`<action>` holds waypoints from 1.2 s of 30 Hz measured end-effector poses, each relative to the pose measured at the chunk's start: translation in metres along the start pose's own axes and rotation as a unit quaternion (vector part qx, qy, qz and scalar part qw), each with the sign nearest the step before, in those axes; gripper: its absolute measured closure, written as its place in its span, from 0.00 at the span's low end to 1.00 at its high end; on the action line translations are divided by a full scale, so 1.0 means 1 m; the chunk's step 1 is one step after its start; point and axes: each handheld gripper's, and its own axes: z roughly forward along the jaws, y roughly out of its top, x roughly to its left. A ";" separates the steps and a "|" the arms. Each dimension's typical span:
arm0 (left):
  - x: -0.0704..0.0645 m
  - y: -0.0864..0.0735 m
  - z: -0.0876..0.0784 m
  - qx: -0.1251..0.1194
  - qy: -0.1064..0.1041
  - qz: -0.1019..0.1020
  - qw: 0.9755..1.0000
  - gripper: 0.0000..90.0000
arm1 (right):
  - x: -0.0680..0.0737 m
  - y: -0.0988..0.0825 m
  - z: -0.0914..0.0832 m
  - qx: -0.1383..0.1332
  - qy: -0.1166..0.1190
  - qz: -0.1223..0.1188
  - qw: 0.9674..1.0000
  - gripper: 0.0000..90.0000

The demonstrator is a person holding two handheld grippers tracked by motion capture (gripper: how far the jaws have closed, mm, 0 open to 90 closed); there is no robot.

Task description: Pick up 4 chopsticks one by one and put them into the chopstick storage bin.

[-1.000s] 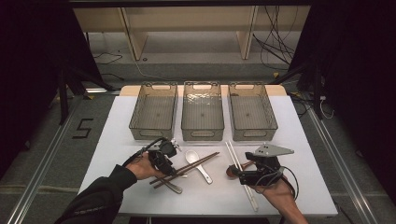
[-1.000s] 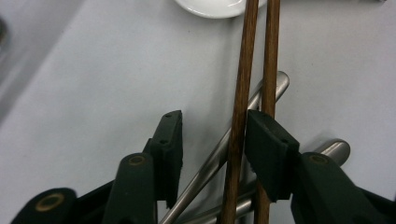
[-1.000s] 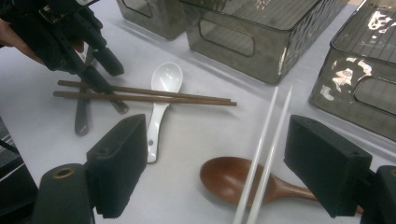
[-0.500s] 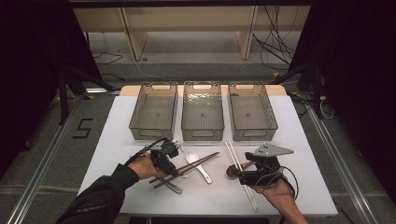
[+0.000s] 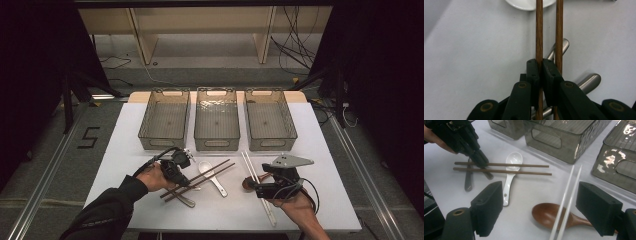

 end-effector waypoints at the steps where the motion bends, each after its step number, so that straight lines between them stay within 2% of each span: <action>1: 0.000 0.000 0.000 0.000 0.000 0.000 1.000 0.93 | 0.000 0.000 0.000 0.000 0.000 0.000 1.000 0.25; 9: 0.001 0.000 -0.013 -0.023 0.008 0.004 1.000 0.93 | 0.000 0.000 0.000 -0.001 0.001 -0.001 1.000 0.25; 14: -0.001 0.000 -0.025 -0.047 0.015 0.007 0.999 0.93 | 0.000 0.000 -0.001 -0.002 0.001 0.000 1.000 0.25; 18: -0.002 0.001 -0.038 -0.069 0.020 0.012 0.997 0.93 | 0.000 0.000 0.000 -0.001 0.001 0.001 1.000 0.25; 22: 0.000 0.001 -0.049 -0.098 0.032 0.010 0.995 0.93 | -0.001 -0.001 0.000 0.000 0.001 0.005 1.000 0.25; 23: 0.002 -0.001 -0.055 -0.118 0.039 0.002 0.992 0.93 | -0.001 -0.001 0.000 -0.001 0.000 0.005 1.000 0.25; 24: 0.002 -0.001 -0.055 -0.118 0.039 0.002 0.992 0.93 | -0.001 -0.001 0.000 -0.001 0.000 0.005 1.000 0.25; 26: 0.006 -0.002 -0.061 -0.139 0.042 -0.007 0.989 0.93 | -0.001 0.000 -0.001 -0.003 0.000 0.004 1.000 0.25; 32: 0.019 -0.007 -0.075 -0.201 0.044 -0.043 0.978 0.93 | -0.001 0.000 -0.002 -0.005 -0.001 0.002 1.000 0.25; 36: 0.025 -0.008 -0.084 -0.230 0.054 -0.058 0.970 0.93 | -0.001 0.000 -0.003 -0.012 -0.003 0.002 1.000 0.25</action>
